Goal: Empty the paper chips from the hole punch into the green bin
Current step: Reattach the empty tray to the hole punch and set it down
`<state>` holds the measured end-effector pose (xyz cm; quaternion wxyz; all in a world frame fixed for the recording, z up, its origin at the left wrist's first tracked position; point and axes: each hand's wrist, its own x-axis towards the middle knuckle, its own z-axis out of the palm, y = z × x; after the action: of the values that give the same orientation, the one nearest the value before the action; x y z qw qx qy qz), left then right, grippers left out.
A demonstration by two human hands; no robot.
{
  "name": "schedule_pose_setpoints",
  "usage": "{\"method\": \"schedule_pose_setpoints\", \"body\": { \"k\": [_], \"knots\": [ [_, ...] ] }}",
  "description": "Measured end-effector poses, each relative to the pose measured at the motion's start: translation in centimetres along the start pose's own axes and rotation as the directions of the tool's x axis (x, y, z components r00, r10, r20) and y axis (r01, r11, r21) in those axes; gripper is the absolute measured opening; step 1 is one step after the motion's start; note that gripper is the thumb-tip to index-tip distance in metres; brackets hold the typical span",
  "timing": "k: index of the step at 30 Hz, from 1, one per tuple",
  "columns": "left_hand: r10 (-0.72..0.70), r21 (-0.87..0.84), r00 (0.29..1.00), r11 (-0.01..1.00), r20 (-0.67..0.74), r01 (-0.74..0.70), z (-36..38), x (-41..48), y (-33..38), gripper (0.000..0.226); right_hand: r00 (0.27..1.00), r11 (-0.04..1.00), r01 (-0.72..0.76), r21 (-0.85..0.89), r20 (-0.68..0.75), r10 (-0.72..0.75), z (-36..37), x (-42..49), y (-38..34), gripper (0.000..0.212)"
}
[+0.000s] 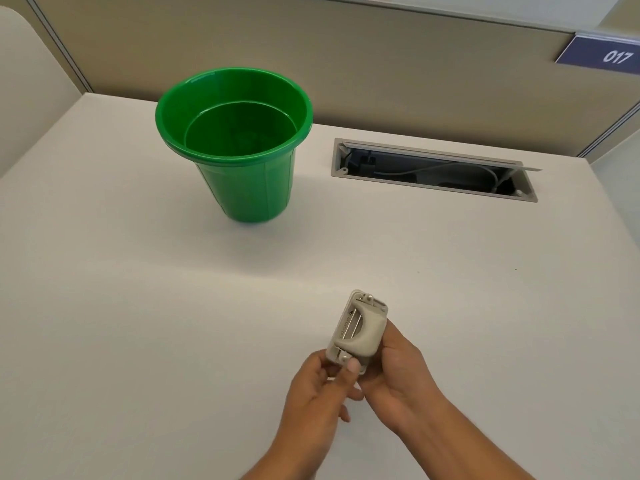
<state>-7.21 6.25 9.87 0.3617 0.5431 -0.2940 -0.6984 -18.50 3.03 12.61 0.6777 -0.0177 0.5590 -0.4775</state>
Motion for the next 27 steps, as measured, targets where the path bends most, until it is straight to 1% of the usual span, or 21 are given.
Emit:
{"method": "schedule_pose_setpoints", "body": {
  "k": [2,5,8,10,11,13,16,18,20,23,27],
  "knots": [
    [0.047,-0.017,0.999,0.999,0.003,-0.047,0.2,0.0,0.0,0.069,1.000,0.999,0.017,-0.031,0.001,-0.017,0.0,-0.3,0.2,0.014],
    [0.136,-0.025,0.991,0.990,-0.005,-0.136,0.0,0.1,0.5,0.072,0.998,0.998,0.067,0.007,0.018,-0.067,0.0,-0.6,0.4,0.016],
    [0.200,0.017,0.978,0.980,-0.056,-0.200,-0.7,0.7,1.3,0.078,0.993,0.992,0.117,-0.055,0.035,-0.115,-0.4,-1.2,0.5,0.021],
    [0.235,0.089,0.971,0.969,-0.052,-0.230,-1.2,1.1,2.2,0.084,0.989,0.986,0.135,-0.097,0.079,-0.128,-0.8,-1.6,0.7,0.025],
    [0.250,0.117,0.968,0.962,-0.023,-0.246,-1.4,1.2,2.6,0.083,0.985,0.981,0.151,-0.122,0.108,-0.138,-0.9,-1.8,0.7,0.027],
    [0.257,0.159,0.965,0.952,0.046,-0.262,-1.8,1.2,3.3,0.073,0.969,0.948,0.224,-0.226,0.153,-0.193,-1.1,-2.3,0.5,0.035],
    [0.237,0.212,0.966,0.944,0.105,-0.254,-2.4,1.4,3.9,0.060,0.925,0.826,0.374,-0.421,0.236,-0.298,-1.9,-2.6,-0.2,0.059],
    [0.228,0.222,0.967,0.943,0.115,-0.248,-2.4,1.5,4.2,0.054,0.898,0.764,0.431,-0.479,0.307,-0.314,-2.4,-2.7,-0.7,0.065],
    [0.220,0.200,0.970,0.951,0.100,-0.236,-2.3,1.5,4.4,0.051,0.882,0.735,0.454,-0.504,0.371,-0.291,-2.8,-2.9,-1.1,0.060],
    [0.217,0.152,0.974,0.963,0.061,-0.224,-2.1,1.5,4.3,0.045,0.872,0.748,0.440,-0.497,0.436,-0.223,-3.3,-2.9,-1.3,0.059],
    [0.191,0.172,0.981,0.966,0.021,-0.191,-1.9,1.2,4.5,0.047,0.883,0.741,0.422,-0.523,0.422,-0.205,-3.4,-2.6,-1.5,0.063]
  ]
}}
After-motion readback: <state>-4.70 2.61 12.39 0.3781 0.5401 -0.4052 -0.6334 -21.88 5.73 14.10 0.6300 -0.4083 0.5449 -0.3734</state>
